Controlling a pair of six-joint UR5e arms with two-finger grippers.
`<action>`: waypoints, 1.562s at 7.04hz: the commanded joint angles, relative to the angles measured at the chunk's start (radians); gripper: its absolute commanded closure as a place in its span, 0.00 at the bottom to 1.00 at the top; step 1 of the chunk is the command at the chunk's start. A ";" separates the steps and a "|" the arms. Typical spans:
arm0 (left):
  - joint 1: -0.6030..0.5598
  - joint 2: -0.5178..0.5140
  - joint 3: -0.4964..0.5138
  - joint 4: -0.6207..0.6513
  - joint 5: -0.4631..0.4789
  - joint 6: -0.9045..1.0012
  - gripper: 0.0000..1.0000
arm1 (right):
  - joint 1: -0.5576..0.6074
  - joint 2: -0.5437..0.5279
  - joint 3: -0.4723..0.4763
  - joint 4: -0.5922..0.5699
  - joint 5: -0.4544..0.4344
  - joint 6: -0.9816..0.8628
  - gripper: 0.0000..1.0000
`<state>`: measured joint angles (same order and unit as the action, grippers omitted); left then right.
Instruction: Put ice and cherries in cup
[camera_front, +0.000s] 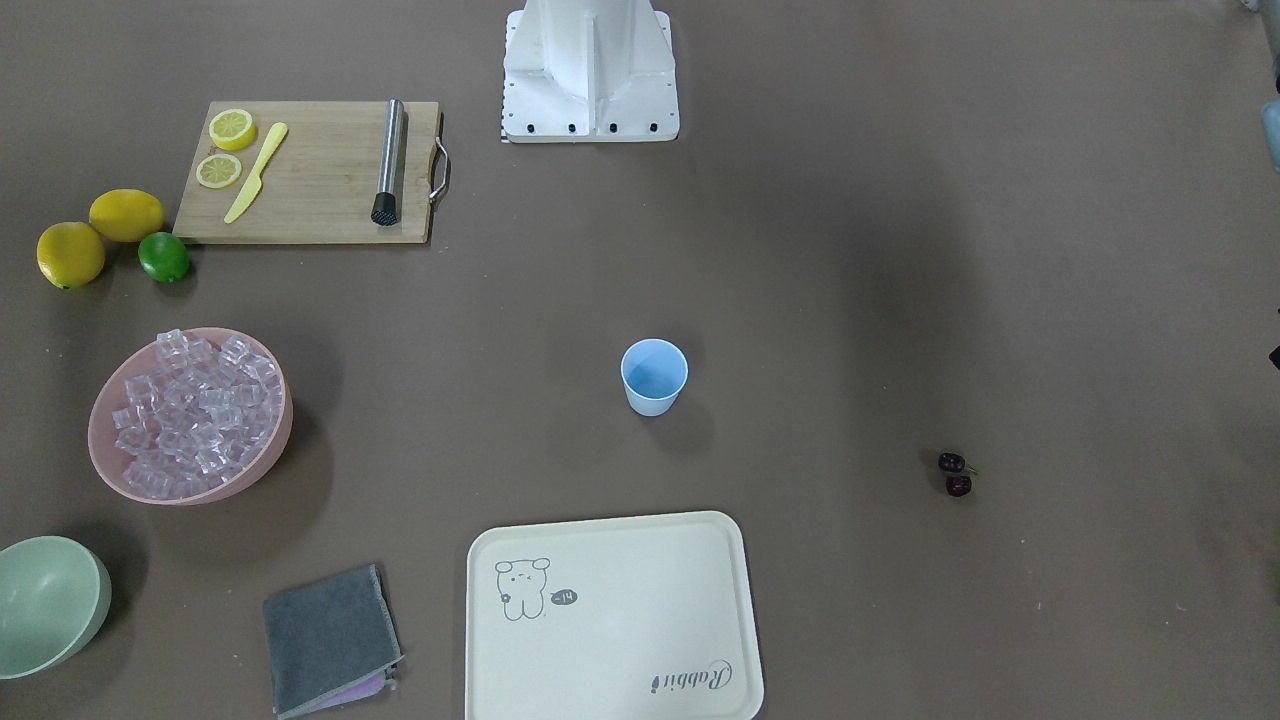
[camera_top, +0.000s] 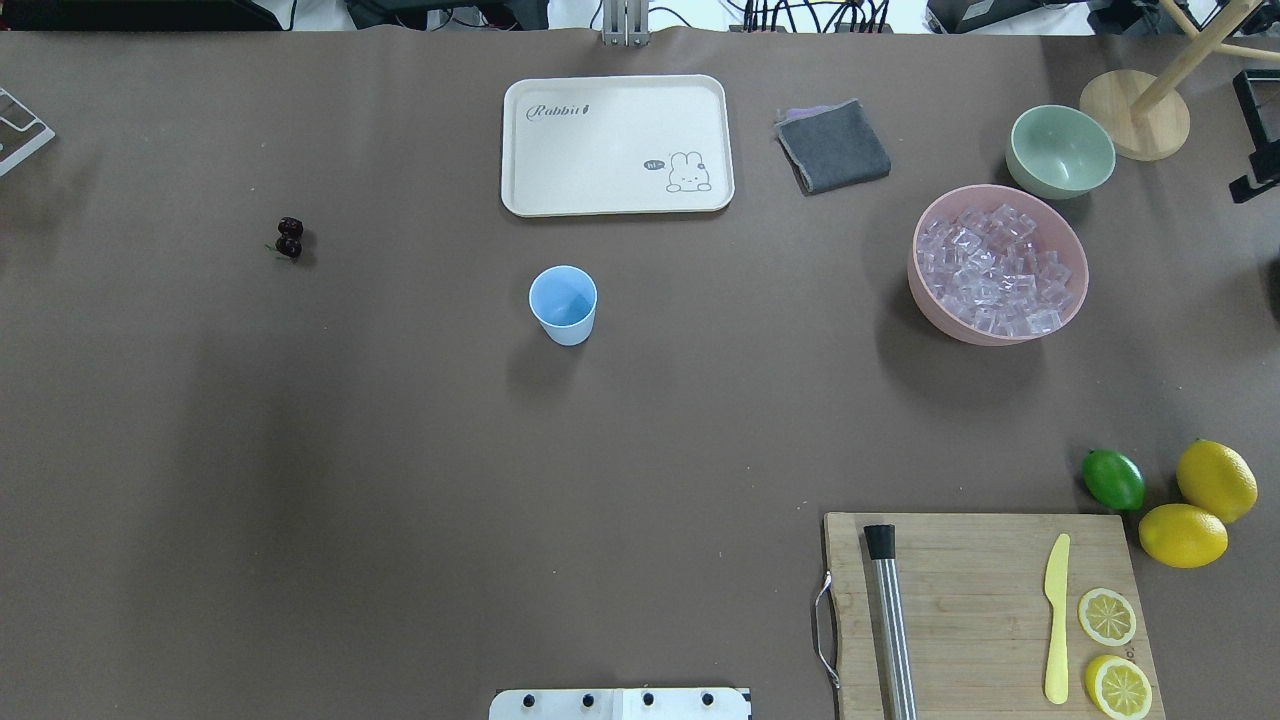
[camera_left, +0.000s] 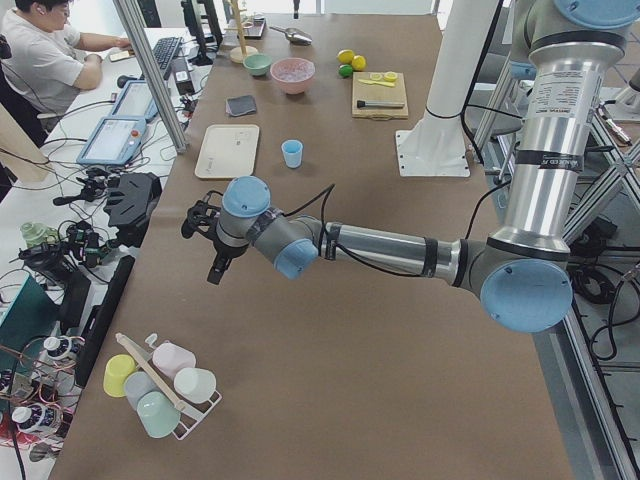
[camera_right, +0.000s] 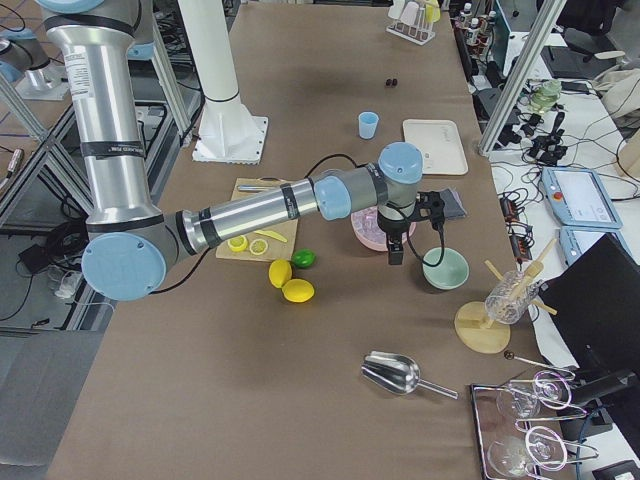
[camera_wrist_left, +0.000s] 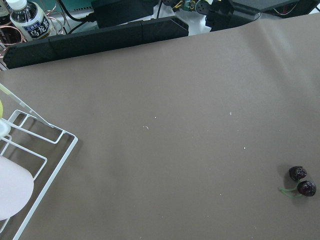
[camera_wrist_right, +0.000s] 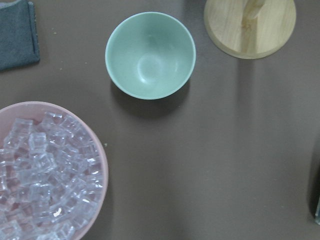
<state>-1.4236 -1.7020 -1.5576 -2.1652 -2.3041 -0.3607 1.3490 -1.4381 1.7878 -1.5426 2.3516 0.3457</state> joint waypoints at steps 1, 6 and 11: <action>0.014 -0.004 0.013 -0.004 0.000 0.000 0.03 | -0.210 0.054 0.024 0.088 -0.094 0.210 0.01; 0.028 -0.044 0.071 -0.007 0.000 0.000 0.03 | -0.384 0.042 0.004 0.231 -0.187 0.299 0.01; 0.029 -0.041 0.074 -0.012 0.000 0.000 0.03 | -0.424 -0.025 0.011 0.289 -0.241 0.262 0.01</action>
<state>-1.3954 -1.7437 -1.4851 -2.1755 -2.3041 -0.3605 0.9452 -1.4593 1.7974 -1.2563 2.1387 0.6133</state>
